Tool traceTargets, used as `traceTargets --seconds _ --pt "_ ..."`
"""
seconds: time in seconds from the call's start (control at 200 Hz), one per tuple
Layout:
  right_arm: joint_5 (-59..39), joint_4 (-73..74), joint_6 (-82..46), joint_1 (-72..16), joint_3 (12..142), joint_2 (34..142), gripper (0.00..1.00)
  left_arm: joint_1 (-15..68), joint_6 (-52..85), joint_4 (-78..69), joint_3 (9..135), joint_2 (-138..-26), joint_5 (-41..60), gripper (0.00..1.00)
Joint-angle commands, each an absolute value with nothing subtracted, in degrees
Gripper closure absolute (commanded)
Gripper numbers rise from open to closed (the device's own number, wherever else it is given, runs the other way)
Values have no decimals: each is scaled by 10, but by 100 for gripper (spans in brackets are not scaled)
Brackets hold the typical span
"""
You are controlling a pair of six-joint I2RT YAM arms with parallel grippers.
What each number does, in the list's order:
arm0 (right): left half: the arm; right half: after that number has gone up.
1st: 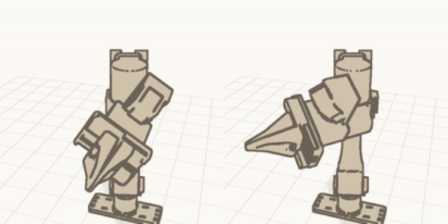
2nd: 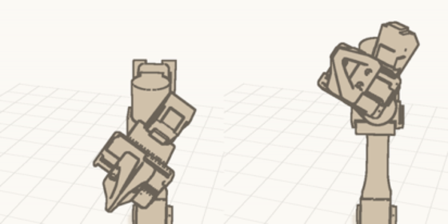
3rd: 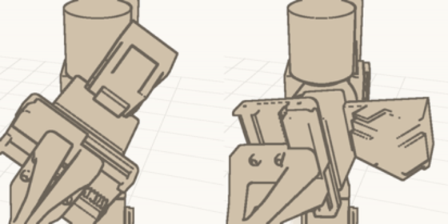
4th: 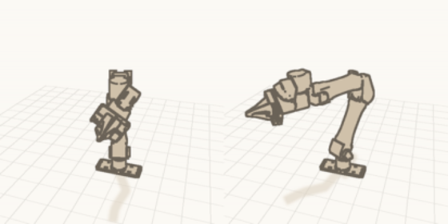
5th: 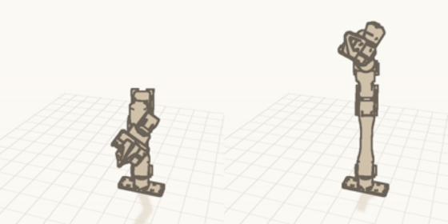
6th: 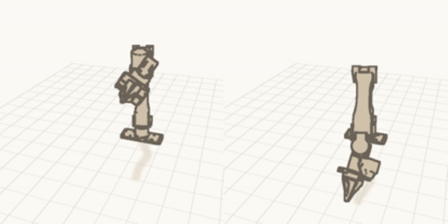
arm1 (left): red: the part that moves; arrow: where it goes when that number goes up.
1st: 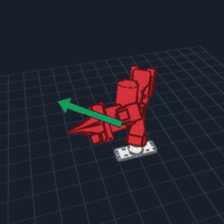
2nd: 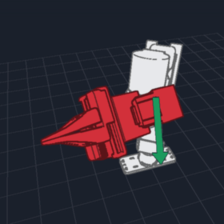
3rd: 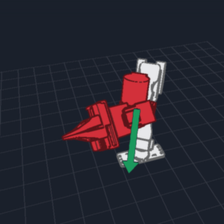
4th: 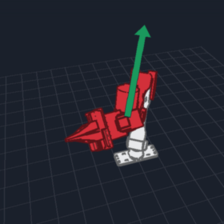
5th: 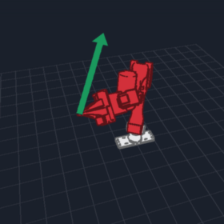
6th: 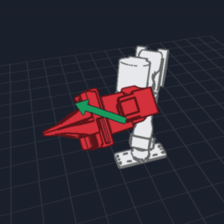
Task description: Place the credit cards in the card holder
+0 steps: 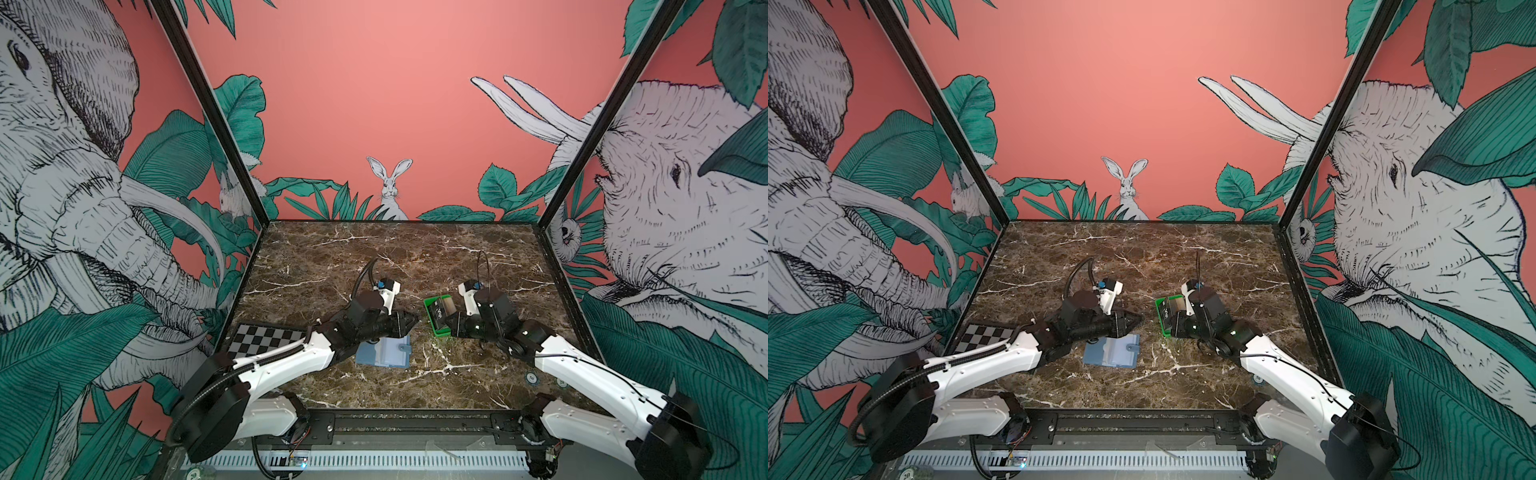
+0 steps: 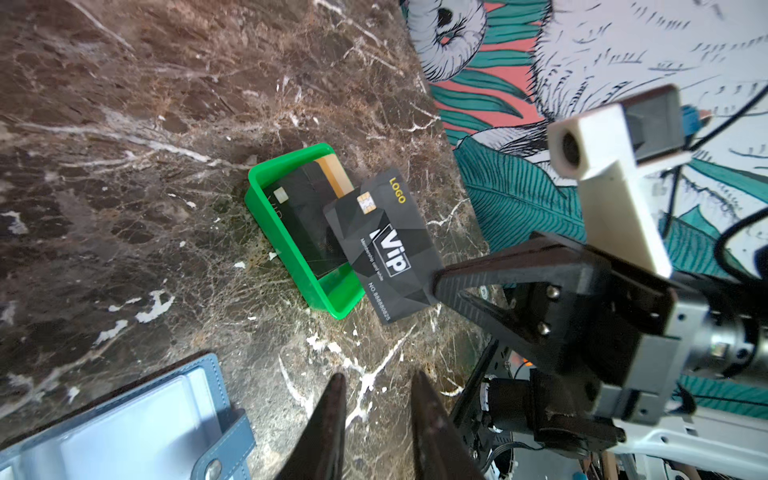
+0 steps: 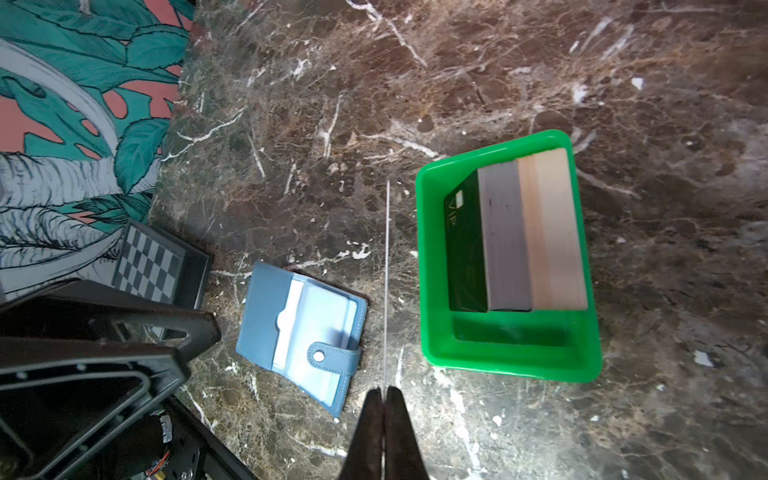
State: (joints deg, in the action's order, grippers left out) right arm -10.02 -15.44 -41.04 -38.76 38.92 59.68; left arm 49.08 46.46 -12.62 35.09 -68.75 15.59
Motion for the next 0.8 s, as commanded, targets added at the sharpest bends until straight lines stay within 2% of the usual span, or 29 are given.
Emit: traceTargets --seconds 0.0,0.4,0.795 --pt "-63 -124 -441 -413 390 581 100 492 483 -145 308 -629 137 72" --pt "-34 -52 -490 -478 373 583 100 492 507 -149 241 -522 116 69" --pt "-20 26 -519 -514 361 597 100 491 480 -170 227 -529 156 68"
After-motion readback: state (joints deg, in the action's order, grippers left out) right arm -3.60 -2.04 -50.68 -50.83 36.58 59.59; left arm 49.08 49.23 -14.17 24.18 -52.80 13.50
